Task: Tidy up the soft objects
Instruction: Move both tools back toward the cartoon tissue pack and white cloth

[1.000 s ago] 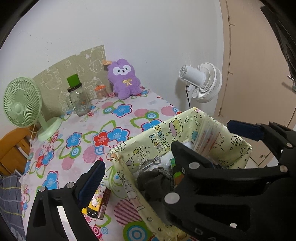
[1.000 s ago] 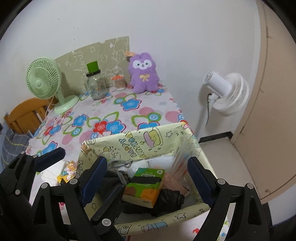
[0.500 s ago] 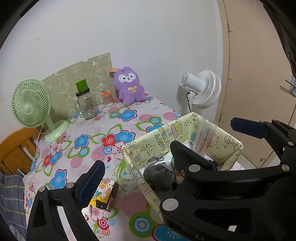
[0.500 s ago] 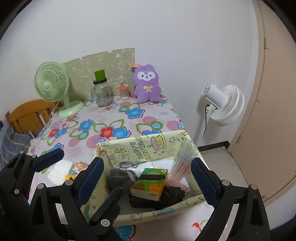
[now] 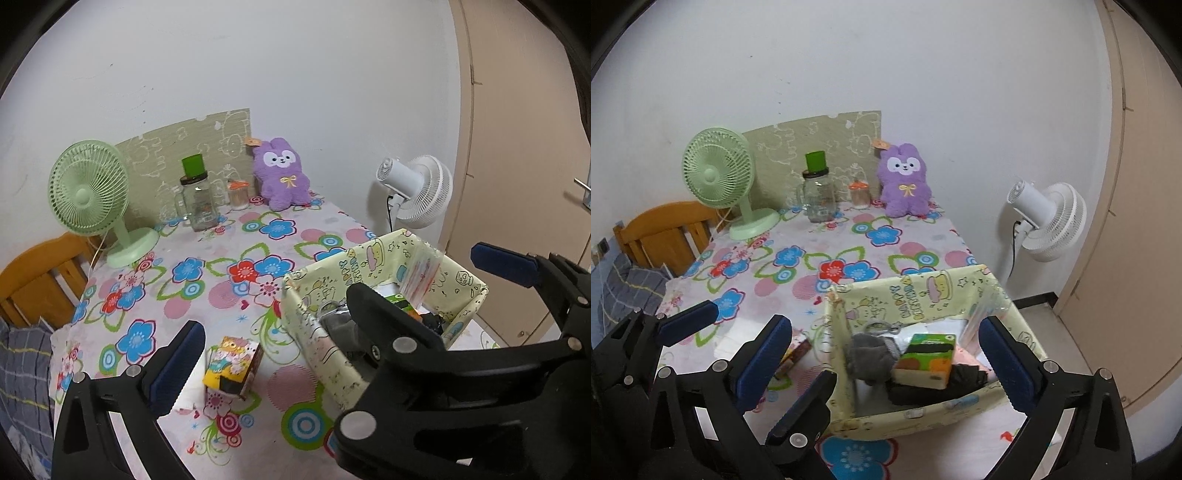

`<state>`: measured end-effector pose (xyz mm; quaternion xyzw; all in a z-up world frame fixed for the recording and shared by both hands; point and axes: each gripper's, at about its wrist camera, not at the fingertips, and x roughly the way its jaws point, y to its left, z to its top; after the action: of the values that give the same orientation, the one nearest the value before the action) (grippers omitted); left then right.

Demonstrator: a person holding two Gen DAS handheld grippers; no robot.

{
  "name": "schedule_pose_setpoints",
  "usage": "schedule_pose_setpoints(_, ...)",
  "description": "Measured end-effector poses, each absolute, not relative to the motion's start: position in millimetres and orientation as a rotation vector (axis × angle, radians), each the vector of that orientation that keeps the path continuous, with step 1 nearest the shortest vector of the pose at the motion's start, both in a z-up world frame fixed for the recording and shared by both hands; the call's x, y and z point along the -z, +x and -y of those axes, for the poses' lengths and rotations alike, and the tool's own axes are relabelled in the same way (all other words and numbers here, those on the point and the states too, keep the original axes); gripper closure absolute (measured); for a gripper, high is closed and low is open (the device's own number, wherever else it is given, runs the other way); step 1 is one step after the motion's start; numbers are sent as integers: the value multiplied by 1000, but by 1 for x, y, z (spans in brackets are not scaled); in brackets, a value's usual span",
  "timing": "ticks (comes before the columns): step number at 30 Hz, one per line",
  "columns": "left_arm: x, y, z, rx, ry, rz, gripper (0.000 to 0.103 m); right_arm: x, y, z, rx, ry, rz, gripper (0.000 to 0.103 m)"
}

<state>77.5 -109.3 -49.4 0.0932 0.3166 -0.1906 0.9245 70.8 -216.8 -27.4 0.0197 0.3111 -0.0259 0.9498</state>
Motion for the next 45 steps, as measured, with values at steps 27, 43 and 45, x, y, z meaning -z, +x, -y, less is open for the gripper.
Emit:
schedule_pose_setpoints(27, 73, 78, 32, 241, 166, -655, 0, 53, 70, 141, -28, 34, -589, 0)
schedule_pose_setpoints(43, 104, 101, -6, 195, 113, -725, 0, 87, 101, 111, -72, 16, -681, 7)
schedule_pose_setpoints(45, 107, 104, -9, 194, 113, -733, 0, 91, 104, 109, -80, 26, -697, 9)
